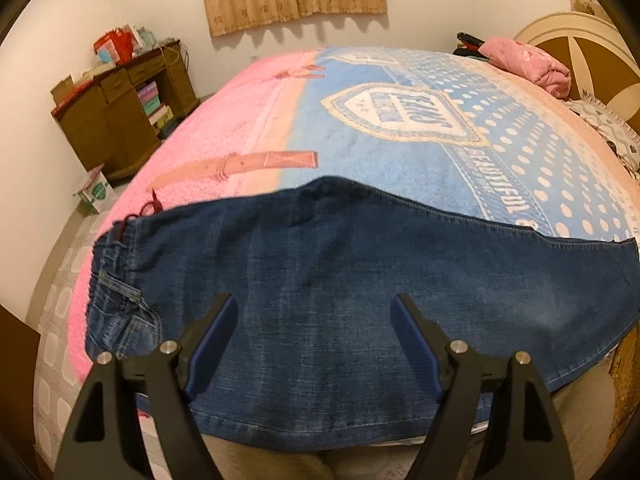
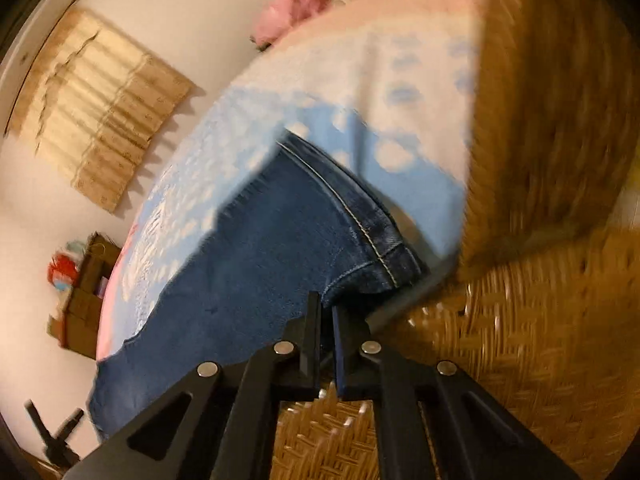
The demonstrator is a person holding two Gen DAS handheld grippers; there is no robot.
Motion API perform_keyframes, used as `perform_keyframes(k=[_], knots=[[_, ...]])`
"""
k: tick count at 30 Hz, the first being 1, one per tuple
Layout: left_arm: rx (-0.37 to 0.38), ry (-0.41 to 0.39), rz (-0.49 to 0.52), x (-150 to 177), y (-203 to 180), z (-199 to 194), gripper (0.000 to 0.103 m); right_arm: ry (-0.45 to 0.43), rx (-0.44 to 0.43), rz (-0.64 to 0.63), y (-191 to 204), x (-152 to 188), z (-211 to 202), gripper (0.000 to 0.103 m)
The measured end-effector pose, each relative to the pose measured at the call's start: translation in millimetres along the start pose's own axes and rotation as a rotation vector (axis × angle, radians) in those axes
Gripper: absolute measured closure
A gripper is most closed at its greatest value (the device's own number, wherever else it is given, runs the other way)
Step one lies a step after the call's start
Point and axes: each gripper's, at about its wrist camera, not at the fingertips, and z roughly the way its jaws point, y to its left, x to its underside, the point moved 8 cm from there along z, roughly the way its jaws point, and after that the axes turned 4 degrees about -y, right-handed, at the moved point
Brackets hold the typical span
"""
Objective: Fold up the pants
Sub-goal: 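Lift the leg hem with the right tool and carry it toward the waistband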
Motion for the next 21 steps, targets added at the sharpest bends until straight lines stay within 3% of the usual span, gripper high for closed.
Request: perform_keyframes(k=[1,4,6,8,11,15,17,21], knots=[[0.001,0.002,0.005,0.9,-0.7,0.0,0.022,-0.014,-0.034,0.024,-3.2,0.2,0.5,0.098],[-0.016,-0.022,0.031,-0.9,-0.9,-4.8,0.022,-0.052,-0.078,0.064,-6.5,-3.0,-9.7,0.084],[-0.013,-0.022,0.017,-2.3,0.5,-5.4,0.022,-0.091,-0.067,0.063,-11.7,-7.8,-23.7,0.067],[0.001,-0.021,-0.003,-3.3,1.3,-5.9,0.022,-0.134,-0.048,0.059,-16.1,-11.0,-37.0,0.060],[-0.001,-0.017,-0.001,-2.4,-0.2,-5.1,0.022,-0.172,-0.053,0.105,-25.1,-14.3,-45.6,0.060],[-0.002,-0.015,0.012,-0.8,-2.7,-6.2,0.022,-0.131,-0.064,0.110,-23.0,-8.8,-30.9,0.060],[-0.005,-0.019,0.013,-2.2,-2.2,-7.7,0.022,-0.081,-0.007,0.128,-28.5,-2.4,-19.1,0.060],[-0.005,-0.020,-0.004,-3.4,1.0,-7.8,0.022,-0.078,-0.076,0.139,-20.4,-2.5,-14.3,0.060]])
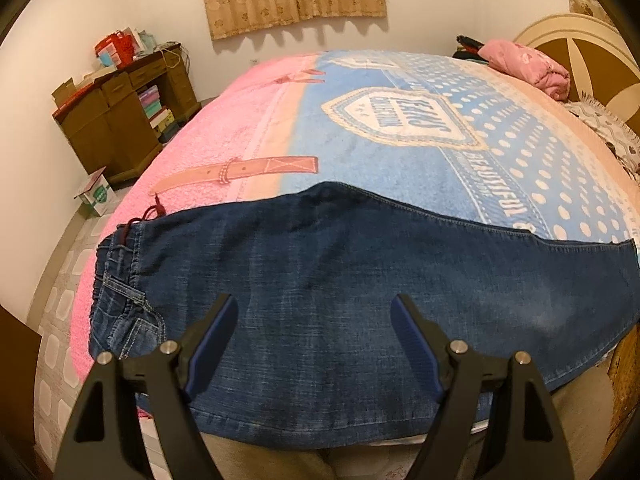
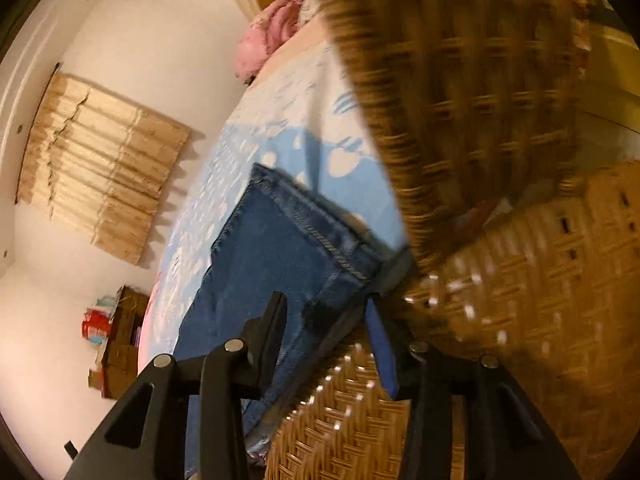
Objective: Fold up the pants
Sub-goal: 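Lift the leg hem with the right tool and carry it toward the waistband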
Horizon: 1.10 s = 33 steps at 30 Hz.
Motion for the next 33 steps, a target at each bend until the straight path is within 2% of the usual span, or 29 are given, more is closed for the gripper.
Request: perform_keyframes(k=[2,4,5,7,12,16,18,21,23,26,28,31,33], knots=[[0.004,0.011,-0.009,1.3,0.4,2.4,0.022,0.015,0.009,-0.044,7.6,-0.4,7.5,0.061],[0.004,0.014,-0.003,2.7,-0.5,2.4,0.022,0.012,0.039,-0.091,11.6,-3.2,10.2,0.074],[0.002,0.010,0.002,2.6,-1.0,1.7,0.022,0.012,0.071,-0.115,11.6,-5.3,10.8,0.084],[-0.006,-0.001,0.014,1.1,-0.2,0.3,0.022,0.015,0.062,-0.104,11.2,-4.7,8.0,0.094],[0.000,0.004,-0.029,-0.2,6.9,3.6,0.022,-0.011,0.036,-0.185,31.1,-5.2,-10.9,0.096],[0.001,0.011,-0.052,3.5,15.4,5.0,0.022,0.031,0.113,-0.167,24.5,-6.4,1.5,0.096],[-0.003,-0.003,-0.059,2.8,22.3,0.8,0.022,0.008,0.098,-0.147,35.1,-12.7,-2.9,0.097],[-0.010,-0.032,-0.093,-1.5,39.8,-6.5,0.022,-0.029,0.048,-0.196,79.9,-20.0,-13.4,0.097],[-0.007,-0.048,-0.129,-3.0,53.9,-10.3,0.022,-0.050,0.002,-0.279,130.9,-19.7,-18.9,0.097],[-0.012,-0.064,-0.155,-1.8,72.1,-14.5,0.022,-0.059,-0.067,-0.451,214.6,2.4,-20.6,0.097],[-0.013,-0.078,-0.167,0.5,85.1,-18.5,0.022,-0.024,-0.131,-0.576,275.5,37.4,-11.9,0.097],[-0.018,-0.093,-0.183,5.0,105.4,-23.3,0.022,0.040,-0.196,-0.795,355.7,122.1,9.2,0.097],[-0.030,-0.103,-0.188,8.3,118.6,-26.3,0.022,0.083,-0.210,-0.923,383.0,179.5,23.2,0.097]])
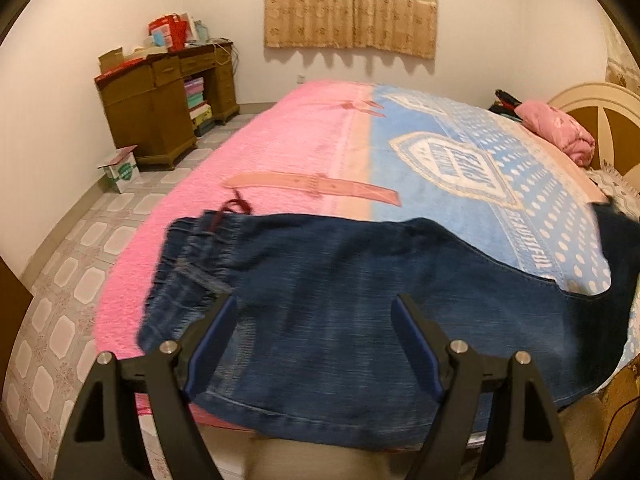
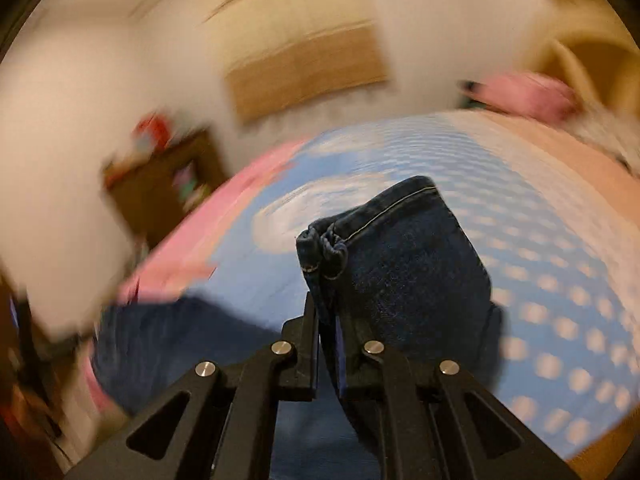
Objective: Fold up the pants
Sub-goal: 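Lift the leg hem with the right tool and carry it toward the waistband, then lay the hem over the waistband end and open the right tool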
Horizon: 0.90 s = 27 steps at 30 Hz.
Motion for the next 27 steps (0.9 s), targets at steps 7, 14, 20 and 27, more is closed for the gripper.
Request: perform_keyframes(k=[7,14,20,27], knots=[[-0.052,-0.020,-0.043,6.1,59.4,-5.3,0.021,0.226,0.065,-0.599,155.4,144.4,85.1,0.096],[-0.045,0.002,-0.116,18.3,82.1,9.3,0.021,0.235,0.140,-0.786,148.5,193.7,88.1,0.088],[-0.023,0.007,-0.111,24.2,76.2,13.0,0.021,0.211,0.170,-0.861,150.6,199.2,83.1,0.088],[-0.056,0.017,-0.151,32.1,99.1,15.8,0.021,0.175,0.145,-0.876,169.1,192.7,72.1,0.089]])
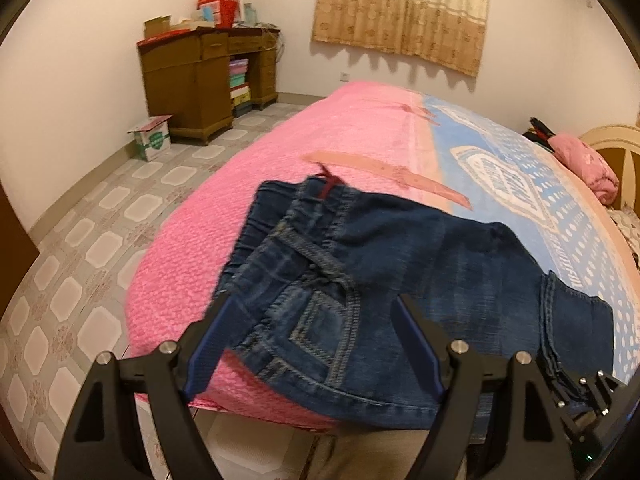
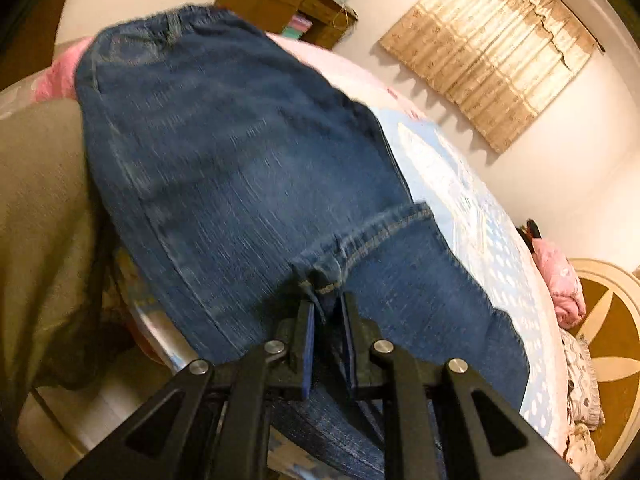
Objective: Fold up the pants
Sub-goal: 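Lay the hem over the waistband end and open the right tool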
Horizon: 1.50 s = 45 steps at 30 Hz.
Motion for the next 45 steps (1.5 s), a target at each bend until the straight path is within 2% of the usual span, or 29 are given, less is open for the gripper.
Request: perform_keyframes(k=[2,5,7,8,9,10,12,14,15,19,21,22,23,26,29,33,34,37,39,42,44,45], knots=[[-0.013,0.007,-0.012,2.4,7.8,1.8,0.021,0.005,-0.008,-0.001,3.3,-2.0,6.2,0.089],[-0.028,0.015,-0.025,5.7,17.6,3.2,0.021,0.060,-0.038,0.014,10.9,8.5,18.3,0.088],[-0.040,0.020,-0.021,8.4,22.1,4.2,0.021,0.043,-0.032,0.023,9.0,9.6,15.1,0.086],[-0.045,0.024,-0.020,10.0,23.9,5.4,0.021,0.039,-0.058,0.041,8.7,8.5,12.2,0.076],[-0.048,0.030,-0.022,11.9,25.7,6.5,0.021,0.023,-0.121,0.081,9.2,6.1,5.8,0.066],[-0.047,0.034,-0.029,13.8,27.2,8.0,0.021,-0.010,-0.153,0.112,7.8,2.5,-4.2,0.060],[-0.041,0.039,-0.040,16.6,28.7,9.3,0.021,-0.083,-0.109,0.126,-1.0,-3.9,-20.5,0.035],[-0.034,0.045,-0.043,19.0,26.6,12.1,0.021,-0.166,-0.031,0.123,-8.0,-10.7,-36.3,0.023],[-0.029,0.049,-0.042,20.1,24.1,14.1,0.021,-0.190,-0.002,0.122,-9.4,-13.4,-38.4,0.022],[-0.011,0.062,-0.014,21.1,10.9,17.2,0.021,-0.136,0.029,0.088,2.2,-18.5,-11.8,0.022],[-0.004,0.053,0.004,20.2,5.9,14.0,0.021,-0.121,0.107,0.072,3.9,-21.7,-6.5,0.022],[0.005,0.056,0.013,20.8,3.2,13.9,0.021,-0.113,0.109,0.093,-0.8,-19.7,-1.8,0.023],[0.008,0.059,0.019,21.0,1.5,14.3,0.021,-0.099,0.096,0.108,-2.1,-17.6,2.2,0.023],[-0.017,0.073,0.035,23.9,-1.7,20.8,0.021,-0.055,0.002,0.153,-0.3,-9.0,11.5,0.040],[-0.019,0.101,0.041,27.7,-6.8,26.9,0.021,-0.038,-0.027,0.149,4.9,-7.6,16.2,0.041],[-0.013,0.087,0.072,24.6,-13.0,23.6,0.021,0.015,-0.039,0.333,-29.6,2.1,26.6,0.041],[-0.013,0.081,0.074,22.8,-13.0,22.6,0.021,0.030,-0.066,0.389,-36.8,5.0,28.6,0.041],[-0.004,0.085,0.051,21.9,-12.0,22.4,0.021,0.050,-0.071,0.404,-39.6,3.6,32.6,0.042],[0.004,0.092,0.041,23.2,-13.5,23.1,0.021,0.050,-0.091,0.397,-32.5,1.3,34.4,0.057],[0.004,0.090,0.053,24.4,-13.7,21.1,0.021,0.074,-0.134,0.405,-32.1,-5.9,36.5,0.070],[0.005,0.082,0.057,23.8,-12.5,18.5,0.021,0.102,-0.208,0.541,-45.2,-6.2,39.1,0.076],[0.007,0.078,0.054,22.7,-10.9,17.4,0.021,0.111,-0.262,0.650,-57.1,-8.1,41.1,0.086]])
